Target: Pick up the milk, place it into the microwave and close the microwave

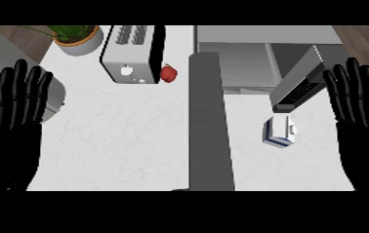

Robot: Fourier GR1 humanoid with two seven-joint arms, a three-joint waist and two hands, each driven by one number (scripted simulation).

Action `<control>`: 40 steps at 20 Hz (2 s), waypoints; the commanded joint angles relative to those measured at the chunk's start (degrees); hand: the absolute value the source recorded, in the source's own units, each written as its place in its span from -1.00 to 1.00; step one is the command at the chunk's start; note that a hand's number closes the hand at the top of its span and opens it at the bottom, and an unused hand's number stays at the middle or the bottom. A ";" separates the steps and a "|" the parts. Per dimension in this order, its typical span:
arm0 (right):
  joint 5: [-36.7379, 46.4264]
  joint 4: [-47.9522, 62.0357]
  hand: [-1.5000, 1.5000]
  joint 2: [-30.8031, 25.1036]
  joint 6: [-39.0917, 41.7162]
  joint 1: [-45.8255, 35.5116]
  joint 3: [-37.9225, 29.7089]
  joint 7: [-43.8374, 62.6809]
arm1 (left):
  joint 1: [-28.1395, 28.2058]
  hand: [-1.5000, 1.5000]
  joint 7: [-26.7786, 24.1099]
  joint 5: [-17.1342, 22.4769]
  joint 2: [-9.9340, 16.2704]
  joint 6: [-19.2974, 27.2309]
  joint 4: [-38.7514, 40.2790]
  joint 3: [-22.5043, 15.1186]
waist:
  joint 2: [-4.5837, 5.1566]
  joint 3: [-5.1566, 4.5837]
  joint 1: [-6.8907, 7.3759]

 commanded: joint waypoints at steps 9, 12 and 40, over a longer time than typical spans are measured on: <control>3.08 -1.04 -1.00 1.84 -0.29 -1.52 5.73 5.80 | -1.17 -1.00 0.28 8.76 0.32 -3.81 9.51 5.61 | 1.33 0.87 -0.08; 5.42 0.49 -1.00 3.56 -1.42 -1.04 7.15 2.62 | 3.17 -1.00 4.11 10.07 0.15 -3.81 2.21 5.56 | 1.30 0.90 0.19; 4.41 17.02 -1.00 2.61 -2.07 7.42 -3.13 -10.28 | 17.84 -1.00 2.79 27.66 4.09 -20.74 -3.68 23.73 | 1.37 0.90 0.13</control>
